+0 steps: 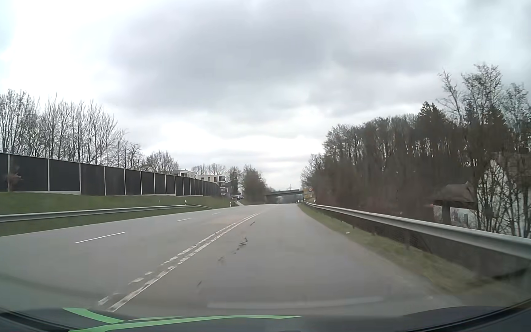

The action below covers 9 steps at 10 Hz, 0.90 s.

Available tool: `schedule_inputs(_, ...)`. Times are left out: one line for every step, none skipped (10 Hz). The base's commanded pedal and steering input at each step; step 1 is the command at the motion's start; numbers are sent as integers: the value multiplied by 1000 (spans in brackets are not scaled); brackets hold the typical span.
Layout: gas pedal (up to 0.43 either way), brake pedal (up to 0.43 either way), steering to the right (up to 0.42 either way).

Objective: Follow the waypoints while adhering to traffic rules and regulations

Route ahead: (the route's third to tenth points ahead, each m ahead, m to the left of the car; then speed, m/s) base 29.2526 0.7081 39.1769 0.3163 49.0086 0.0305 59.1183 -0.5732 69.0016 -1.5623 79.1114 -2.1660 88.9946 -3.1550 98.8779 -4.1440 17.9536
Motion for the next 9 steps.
schedule_inputs(79,0,11)
schedule_inputs(79,0,11)
schedule_inputs(67,0,11)
schedule_inputs(28,0,11)
schedule_inputs(0,0,10)
schedule_inputs(0,0,9)
schedule_inputs(0,0,6)
schedule_inputs(0,0,6)
schedule_inputs(0,0,6)
